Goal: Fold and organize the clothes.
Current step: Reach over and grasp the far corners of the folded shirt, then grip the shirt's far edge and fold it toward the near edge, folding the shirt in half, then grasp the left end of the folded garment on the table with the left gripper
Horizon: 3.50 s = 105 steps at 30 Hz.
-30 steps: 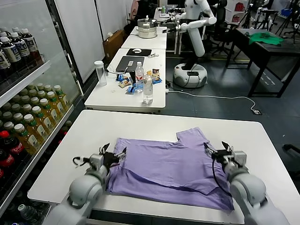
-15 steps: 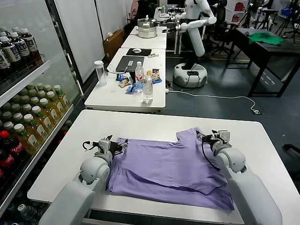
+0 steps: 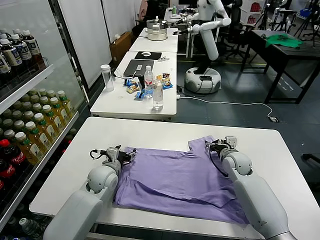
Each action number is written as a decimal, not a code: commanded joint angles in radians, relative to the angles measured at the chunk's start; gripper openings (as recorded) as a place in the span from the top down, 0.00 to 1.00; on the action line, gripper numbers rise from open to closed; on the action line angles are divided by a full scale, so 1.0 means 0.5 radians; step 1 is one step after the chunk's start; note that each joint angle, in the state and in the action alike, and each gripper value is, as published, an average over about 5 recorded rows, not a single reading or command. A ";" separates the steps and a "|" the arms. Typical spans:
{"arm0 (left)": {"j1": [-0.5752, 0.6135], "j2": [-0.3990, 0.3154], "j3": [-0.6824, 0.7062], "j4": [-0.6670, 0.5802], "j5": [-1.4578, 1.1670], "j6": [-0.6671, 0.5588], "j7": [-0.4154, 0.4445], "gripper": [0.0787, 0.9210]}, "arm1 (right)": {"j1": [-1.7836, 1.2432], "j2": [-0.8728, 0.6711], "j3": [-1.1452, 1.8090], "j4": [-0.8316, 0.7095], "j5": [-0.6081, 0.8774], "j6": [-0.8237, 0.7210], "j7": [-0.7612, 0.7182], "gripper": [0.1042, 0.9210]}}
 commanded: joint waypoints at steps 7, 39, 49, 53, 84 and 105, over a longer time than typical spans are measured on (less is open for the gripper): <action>0.023 -0.005 0.004 0.041 -0.097 0.001 0.004 0.59 | -0.054 -0.030 0.003 0.058 0.055 -0.005 -0.033 0.64; 0.845 0.277 -0.363 -1.109 -0.383 -0.003 0.045 0.99 | -1.571 -0.371 1.052 1.729 0.220 -0.003 -0.011 0.99; 0.937 0.400 -0.428 -1.091 -0.412 0.000 0.111 0.99 | -1.771 -0.292 1.152 1.801 0.189 -0.002 -0.013 0.99; 0.922 0.409 -0.410 -1.043 -0.395 0.000 0.122 0.99 | -1.704 -0.256 1.077 1.732 0.148 -0.002 -0.006 0.99; 1.191 -0.018 -0.332 -1.233 0.174 -0.006 -0.180 0.18 | -1.865 0.008 1.013 1.795 -0.274 0.017 -0.010 0.26; 1.153 -0.415 -0.249 -0.864 0.453 -0.075 -0.366 0.33 | -1.899 0.057 0.997 1.834 -0.295 0.031 -0.014 0.12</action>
